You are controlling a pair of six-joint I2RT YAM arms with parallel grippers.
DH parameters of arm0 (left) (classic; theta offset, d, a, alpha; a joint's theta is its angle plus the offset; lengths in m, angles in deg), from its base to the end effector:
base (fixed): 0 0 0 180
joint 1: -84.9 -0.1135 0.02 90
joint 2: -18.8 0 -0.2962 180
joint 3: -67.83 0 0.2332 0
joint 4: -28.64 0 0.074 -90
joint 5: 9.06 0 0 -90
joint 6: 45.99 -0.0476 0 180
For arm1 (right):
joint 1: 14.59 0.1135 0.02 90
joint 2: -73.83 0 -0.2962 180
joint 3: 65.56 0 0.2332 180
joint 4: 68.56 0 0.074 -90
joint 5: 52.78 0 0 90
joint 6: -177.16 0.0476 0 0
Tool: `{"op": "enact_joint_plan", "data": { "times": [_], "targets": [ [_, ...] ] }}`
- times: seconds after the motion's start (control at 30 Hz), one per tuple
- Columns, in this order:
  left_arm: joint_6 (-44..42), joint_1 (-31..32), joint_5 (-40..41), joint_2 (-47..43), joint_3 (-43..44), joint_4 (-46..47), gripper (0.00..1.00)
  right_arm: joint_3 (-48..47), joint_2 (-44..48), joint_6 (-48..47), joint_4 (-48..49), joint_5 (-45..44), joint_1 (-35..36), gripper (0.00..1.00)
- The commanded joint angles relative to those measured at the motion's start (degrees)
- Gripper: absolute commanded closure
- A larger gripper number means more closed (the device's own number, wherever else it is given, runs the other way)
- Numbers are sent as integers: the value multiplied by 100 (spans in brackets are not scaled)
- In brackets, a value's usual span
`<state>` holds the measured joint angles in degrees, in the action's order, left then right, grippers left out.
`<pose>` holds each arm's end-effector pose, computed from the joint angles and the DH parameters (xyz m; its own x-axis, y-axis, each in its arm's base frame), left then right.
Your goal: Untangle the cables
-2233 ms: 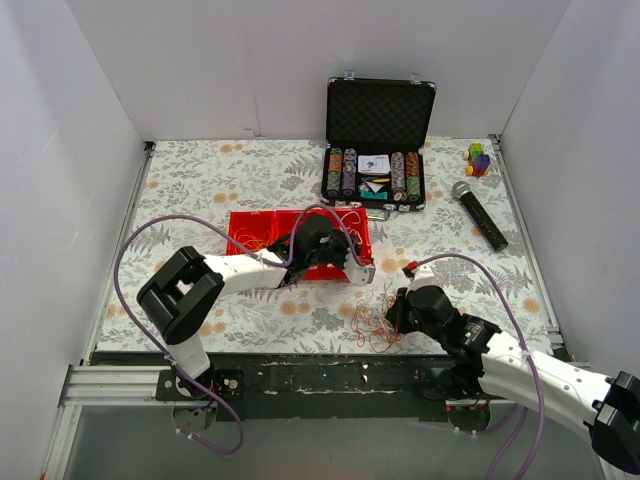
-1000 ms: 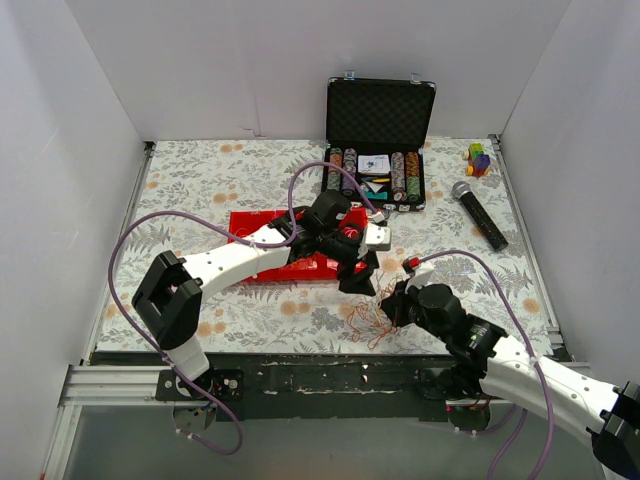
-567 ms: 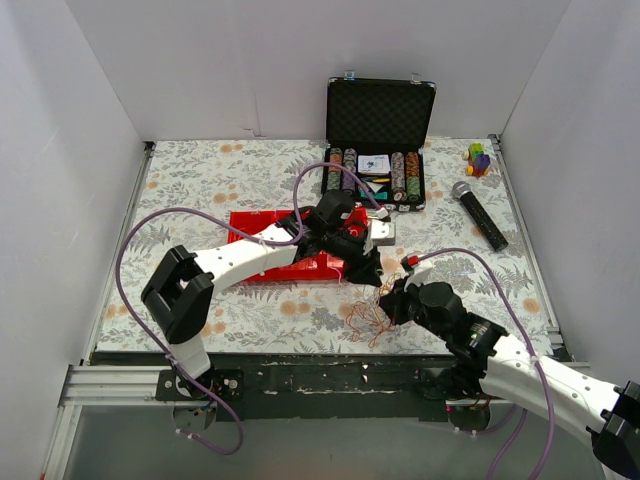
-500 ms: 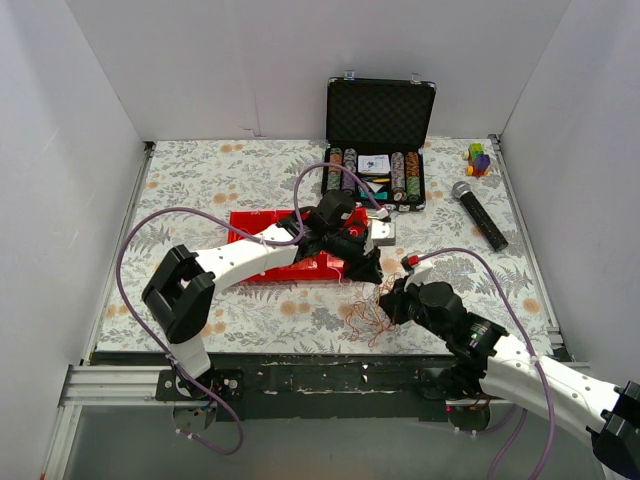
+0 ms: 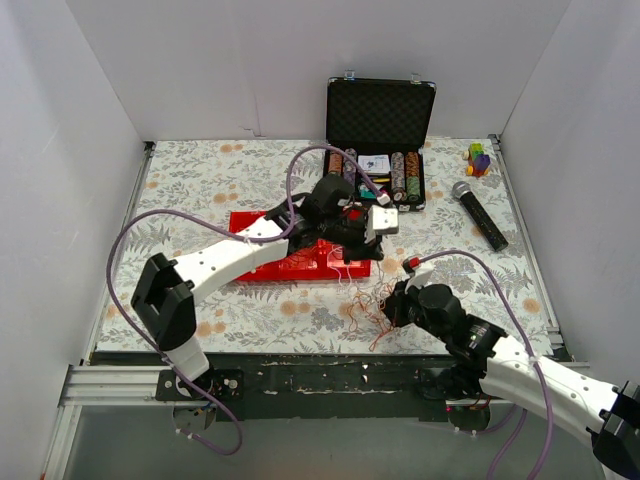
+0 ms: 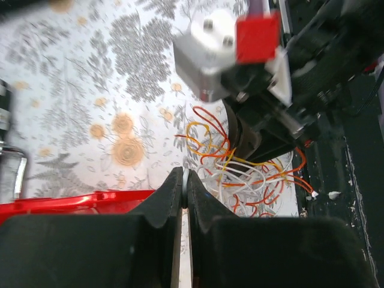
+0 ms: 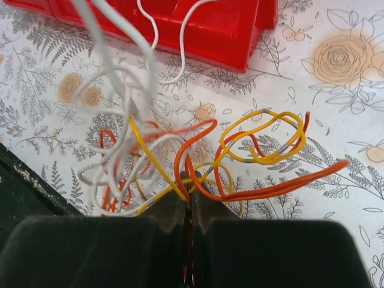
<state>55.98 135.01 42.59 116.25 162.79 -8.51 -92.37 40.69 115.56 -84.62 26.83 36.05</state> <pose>0.2192 -0.3083 0.3260 -0.5886 0.4506 -0.6712 0.8035 0.2349 -0.5469 0.0799 0.0838 0.2037 -0.5239 0.0989 -0.8460 -0.4611 0.8022 0.3793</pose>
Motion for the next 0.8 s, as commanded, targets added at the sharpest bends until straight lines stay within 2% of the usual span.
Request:
{"op": "enact_joint_plan", "data": {
  "times": [0.0, 0.17, 0.37, 0.57, 0.77],
  "targets": [
    [-247, -19, 266, -999, 835, -552, 100, 109, -51, 244, -148, -86, -18, 99],
    [-327, -19, 301, -1333, 1872, -1142, 100, 83, -297, 367, -281, -121, -27, 99],
    [-221, -19, 722, -1413, 3286, -924, 100, -31, -912, 473, -403, -147, -18, 99],
    [-142, -19, 1662, -1378, 4246, 411, 100, -102, -1229, 605, -597, -235, -18, 99],
    [-704, -19, 2322, -1413, 4335, 1774, 100, -234, -1615, 781, -825, -332, -18, 99]
  ]
}}
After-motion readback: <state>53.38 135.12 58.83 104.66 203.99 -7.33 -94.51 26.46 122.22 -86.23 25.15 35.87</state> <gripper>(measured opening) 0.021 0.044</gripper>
